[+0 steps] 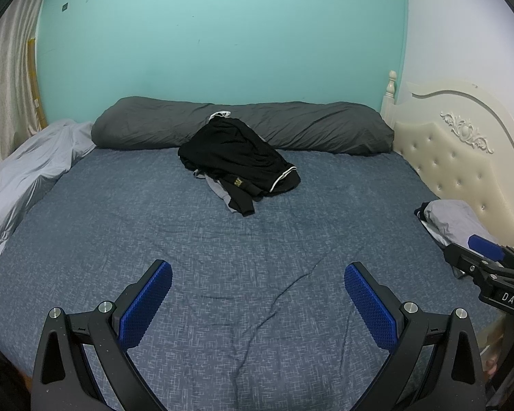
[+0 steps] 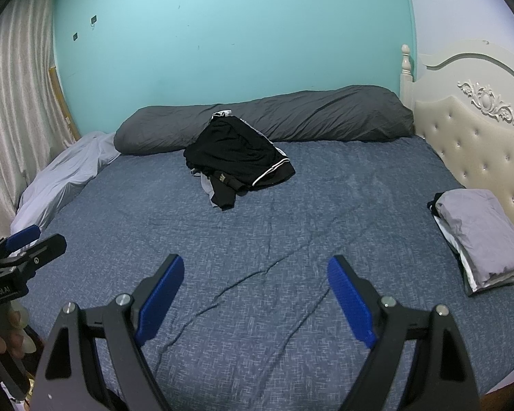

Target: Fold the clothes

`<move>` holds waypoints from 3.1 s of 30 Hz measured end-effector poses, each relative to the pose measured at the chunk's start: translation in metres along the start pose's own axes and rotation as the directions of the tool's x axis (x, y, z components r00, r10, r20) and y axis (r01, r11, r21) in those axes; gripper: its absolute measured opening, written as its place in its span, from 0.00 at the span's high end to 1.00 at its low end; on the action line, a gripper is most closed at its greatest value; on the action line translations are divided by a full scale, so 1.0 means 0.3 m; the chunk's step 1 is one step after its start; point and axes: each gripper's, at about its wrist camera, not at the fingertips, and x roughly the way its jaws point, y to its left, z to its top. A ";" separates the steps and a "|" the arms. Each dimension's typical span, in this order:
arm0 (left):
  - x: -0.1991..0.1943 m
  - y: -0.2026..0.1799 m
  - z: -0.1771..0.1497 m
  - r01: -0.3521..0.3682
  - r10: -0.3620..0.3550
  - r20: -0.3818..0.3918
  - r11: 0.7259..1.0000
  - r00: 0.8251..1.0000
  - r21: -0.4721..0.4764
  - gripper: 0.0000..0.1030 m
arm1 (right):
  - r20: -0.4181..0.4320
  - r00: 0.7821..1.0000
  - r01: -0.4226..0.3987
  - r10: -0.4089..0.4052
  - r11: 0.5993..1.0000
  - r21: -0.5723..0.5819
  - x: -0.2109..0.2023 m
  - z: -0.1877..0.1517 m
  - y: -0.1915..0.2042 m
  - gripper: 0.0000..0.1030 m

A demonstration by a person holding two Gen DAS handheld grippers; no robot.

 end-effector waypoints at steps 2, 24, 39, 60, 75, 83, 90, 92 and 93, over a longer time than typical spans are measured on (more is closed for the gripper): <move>0.001 -0.002 0.001 0.001 -0.001 0.000 1.000 1.000 0.001 0.00 | 0.000 1.000 0.000 0.000 1.000 0.000 0.000 0.000 0.000 0.16; 0.011 0.004 0.010 0.002 -0.002 -0.007 1.000 1.000 -0.005 0.00 | -0.005 1.000 0.003 -0.003 1.000 0.001 0.021 0.007 -0.001 0.16; 0.200 0.084 0.012 -0.044 0.044 -0.025 0.999 0.999 -0.010 0.00 | -0.051 0.999 -0.013 0.014 1.000 0.024 0.201 0.019 -0.042 0.16; 0.832 0.349 -0.040 0.022 -0.034 -0.092 0.991 0.995 -0.133 0.00 | -0.122 0.992 -0.020 0.017 1.000 -0.021 0.843 0.166 -0.064 0.16; 1.110 0.490 -0.123 0.061 -0.076 -0.085 0.983 0.993 -0.172 0.00 | -0.146 0.989 -0.023 -0.001 0.986 -0.167 1.341 0.264 0.016 0.16; 1.168 0.553 -0.163 0.082 -0.102 -0.093 0.975 0.990 -0.205 0.00 | -0.180 0.984 -0.041 0.007 0.982 -0.185 1.592 0.331 0.039 0.16; 1.169 0.618 -0.170 0.075 -0.095 -0.079 0.971 0.992 -0.227 0.00 | -0.194 0.981 -0.038 0.011 0.990 -0.137 1.775 0.382 0.008 0.16; 1.167 0.632 -0.175 0.066 -0.086 -0.077 0.972 0.993 -0.223 0.00 | -0.195 0.981 -0.025 -0.006 0.987 -0.156 1.820 0.392 0.011 0.16; 1.170 0.639 -0.177 0.064 -0.084 -0.081 0.973 0.993 -0.223 0.00 | -0.196 0.981 -0.018 -0.015 0.986 -0.166 1.844 0.397 0.013 0.16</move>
